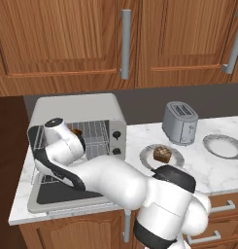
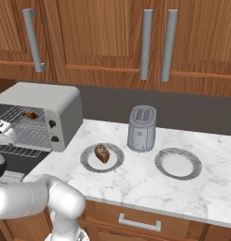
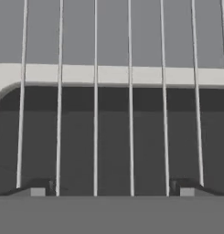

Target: Open the toaster oven door. Place the bread on the bottom rack in the toaster oven and place the chicken drumstick on the top rack.

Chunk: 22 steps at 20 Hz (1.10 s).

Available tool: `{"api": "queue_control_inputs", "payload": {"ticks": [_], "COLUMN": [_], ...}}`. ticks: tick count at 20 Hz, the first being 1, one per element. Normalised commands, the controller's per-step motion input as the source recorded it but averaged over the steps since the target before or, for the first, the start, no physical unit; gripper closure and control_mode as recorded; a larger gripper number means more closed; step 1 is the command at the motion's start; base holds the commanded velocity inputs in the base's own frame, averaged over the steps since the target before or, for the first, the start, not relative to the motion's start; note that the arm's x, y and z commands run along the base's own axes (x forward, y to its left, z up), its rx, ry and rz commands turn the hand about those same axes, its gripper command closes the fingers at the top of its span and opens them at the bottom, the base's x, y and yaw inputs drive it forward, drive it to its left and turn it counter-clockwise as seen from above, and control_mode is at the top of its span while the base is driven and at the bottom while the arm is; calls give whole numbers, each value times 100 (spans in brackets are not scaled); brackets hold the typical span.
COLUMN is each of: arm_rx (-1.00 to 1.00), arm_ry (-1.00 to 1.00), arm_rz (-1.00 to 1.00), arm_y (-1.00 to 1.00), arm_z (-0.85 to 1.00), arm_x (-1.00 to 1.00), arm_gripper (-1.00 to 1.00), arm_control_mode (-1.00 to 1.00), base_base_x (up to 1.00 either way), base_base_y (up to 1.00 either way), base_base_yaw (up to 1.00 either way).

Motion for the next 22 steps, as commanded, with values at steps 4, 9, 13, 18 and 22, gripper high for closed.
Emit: {"api": "queue_control_inputs", "payload": {"ticks": [4,9,13,18,22], "arm_rx": [0,-1,0,-1,-2], "arm_ry": [0,2,6,5,7], "arm_rz": [0,2,5,3,0], "arm_y": [-34,-88,-100,-100,-100], "arm_z": [97,29,8,23,41], "arm_x": [0,-30,-42,-34,-9], "arm_gripper": [-100,-100,-100,-100,-100], "arm_control_mode": [-100,-100,-100,-100,-100], "base_base_x": [0,0,0,0,0], "base_base_y": [0,0,0,0,0], "base_base_yaw": [0,0,0,0,0]}}
